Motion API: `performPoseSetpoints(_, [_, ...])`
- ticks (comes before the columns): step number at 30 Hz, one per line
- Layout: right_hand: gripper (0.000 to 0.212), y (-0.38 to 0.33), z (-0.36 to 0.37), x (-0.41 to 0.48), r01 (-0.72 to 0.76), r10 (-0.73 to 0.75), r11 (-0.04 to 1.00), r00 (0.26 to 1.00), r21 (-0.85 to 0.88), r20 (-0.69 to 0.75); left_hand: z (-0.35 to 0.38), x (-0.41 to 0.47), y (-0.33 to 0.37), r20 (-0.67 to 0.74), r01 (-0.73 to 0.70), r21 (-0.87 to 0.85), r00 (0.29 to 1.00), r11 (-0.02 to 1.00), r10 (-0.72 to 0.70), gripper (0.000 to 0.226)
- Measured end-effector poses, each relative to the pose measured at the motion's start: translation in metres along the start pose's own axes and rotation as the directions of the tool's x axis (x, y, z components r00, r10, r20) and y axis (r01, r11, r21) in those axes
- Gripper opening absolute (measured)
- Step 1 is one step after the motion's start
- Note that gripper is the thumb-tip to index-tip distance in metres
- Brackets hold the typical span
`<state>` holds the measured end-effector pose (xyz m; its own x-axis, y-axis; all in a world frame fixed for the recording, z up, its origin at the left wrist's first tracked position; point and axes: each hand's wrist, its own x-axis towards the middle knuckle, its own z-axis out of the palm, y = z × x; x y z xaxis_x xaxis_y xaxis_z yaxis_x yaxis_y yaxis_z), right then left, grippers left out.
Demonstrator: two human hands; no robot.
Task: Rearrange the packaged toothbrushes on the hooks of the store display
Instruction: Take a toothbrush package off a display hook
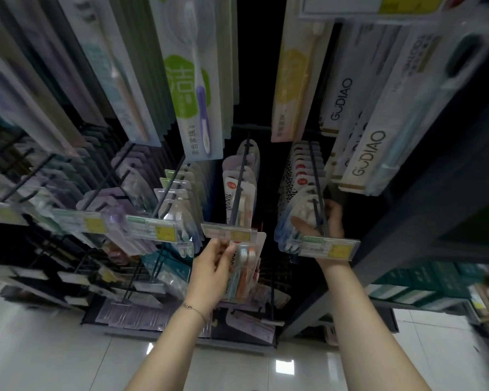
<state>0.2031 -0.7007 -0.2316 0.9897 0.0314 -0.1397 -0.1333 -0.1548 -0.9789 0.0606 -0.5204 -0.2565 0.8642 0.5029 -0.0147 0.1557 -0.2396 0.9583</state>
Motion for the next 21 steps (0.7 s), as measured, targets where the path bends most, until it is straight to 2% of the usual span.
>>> performPoseSetpoints(2, [0.073,-0.004,0.004,0.0,0.09,-0.09,0.996,0.996,0.024,-0.022,0.001,0.0,0.0,0.003,0.001,0.007,1.0,1.0,-0.001,0.01])
performPoseSetpoints(8, [0.046,0.004,0.004,-0.007,0.104,-0.097,0.986,0.994,0.13,-0.058,0.003,-0.002,-0.001,0.009,-0.009,0.018,1.0,1.0,0.009,0.008])
performPoseSetpoints(10, [0.029,0.004,0.004,-0.01,0.081,-0.07,0.981,0.995,0.175,-0.067,0.003,-0.003,-0.001,0.012,-0.021,0.022,1.0,1.0,0.021,0.008])
performPoseSetpoints(13, [0.015,0.004,0.0,-0.015,-0.057,0.063,0.954,0.998,0.293,-0.011,0.004,-0.003,-0.002,0.014,-0.036,0.028,0.999,0.999,0.036,0.008])
performPoseSetpoints(16, [0.016,0.009,-0.005,-0.02,-0.03,0.03,0.997,1.0,0.076,-0.007,0.003,-0.005,-0.002,0.01,-0.066,0.03,0.998,0.997,0.066,0.01])
performPoseSetpoints(18, [0.029,0.01,-0.009,-0.028,0.052,-0.052,0.999,0.999,0.011,-0.014,0.002,-0.007,-0.003,0.013,-0.077,0.023,0.997,0.997,0.077,0.013])
performPoseSetpoints(21, [0.038,0.016,-0.016,-0.042,0.144,-0.143,0.989,0.989,-0.028,0.022,0.0,-0.009,-0.004,0.007,-0.077,0.004,0.997,0.997,0.077,0.013])
